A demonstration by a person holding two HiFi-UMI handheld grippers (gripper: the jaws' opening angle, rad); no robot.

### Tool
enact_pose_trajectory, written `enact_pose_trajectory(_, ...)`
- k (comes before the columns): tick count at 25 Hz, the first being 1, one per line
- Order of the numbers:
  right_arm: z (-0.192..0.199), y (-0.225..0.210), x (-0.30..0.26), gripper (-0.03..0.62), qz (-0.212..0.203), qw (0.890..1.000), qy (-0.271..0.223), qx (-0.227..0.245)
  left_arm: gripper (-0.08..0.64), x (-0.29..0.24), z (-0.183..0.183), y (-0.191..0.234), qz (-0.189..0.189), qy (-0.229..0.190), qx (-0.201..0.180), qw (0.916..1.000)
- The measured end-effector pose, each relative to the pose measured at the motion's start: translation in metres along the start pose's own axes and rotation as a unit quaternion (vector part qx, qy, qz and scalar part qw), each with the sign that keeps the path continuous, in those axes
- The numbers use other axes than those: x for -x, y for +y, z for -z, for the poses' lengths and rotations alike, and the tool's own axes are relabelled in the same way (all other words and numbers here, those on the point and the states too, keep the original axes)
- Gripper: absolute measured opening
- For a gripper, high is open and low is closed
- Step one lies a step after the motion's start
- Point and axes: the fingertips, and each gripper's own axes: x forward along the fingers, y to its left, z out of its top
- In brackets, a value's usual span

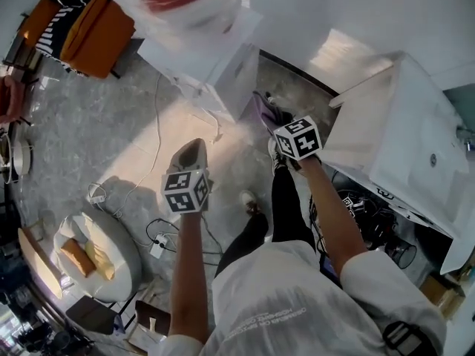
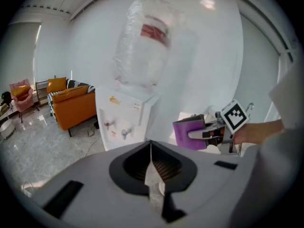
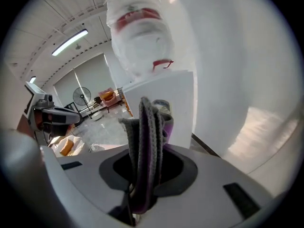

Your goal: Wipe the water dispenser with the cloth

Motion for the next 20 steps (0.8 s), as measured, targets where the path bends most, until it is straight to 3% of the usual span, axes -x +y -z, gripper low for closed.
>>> enact_pose_trajectory(4, 0.007, -0.043, 0.018, 0.087, 0.035, 0.999, -0.002, -0.028, 0.018, -0.027, -0.009, -0.022, 0.011, 0.018, -0.027, 0.9994)
enact_pose_trajectory(8, 0.017, -0.081, 0.026, 0.087, 0.06, 0.996, 0.002, -0.059, 0.018, -0.052, -0.013, -0.034, 0.019, 0.033, -0.03, 0.9988)
enact_pose_trajectory(16, 0.011, -0.151, 0.001, 0.087, 0.073, 0.993, 0.016, -0.092, 0.018, -0.127, -0.023, -0.053, 0.018, 0.071, -0.027, 0.9969)
enact_pose_trajectory(20, 0.009, -0.175, -0.025, 0.087, 0.059, 0.992, 0.034, -0.102, 0.018, -0.171, -0.027, -0.054, 0.011, 0.082, 0.001, 0.9966)
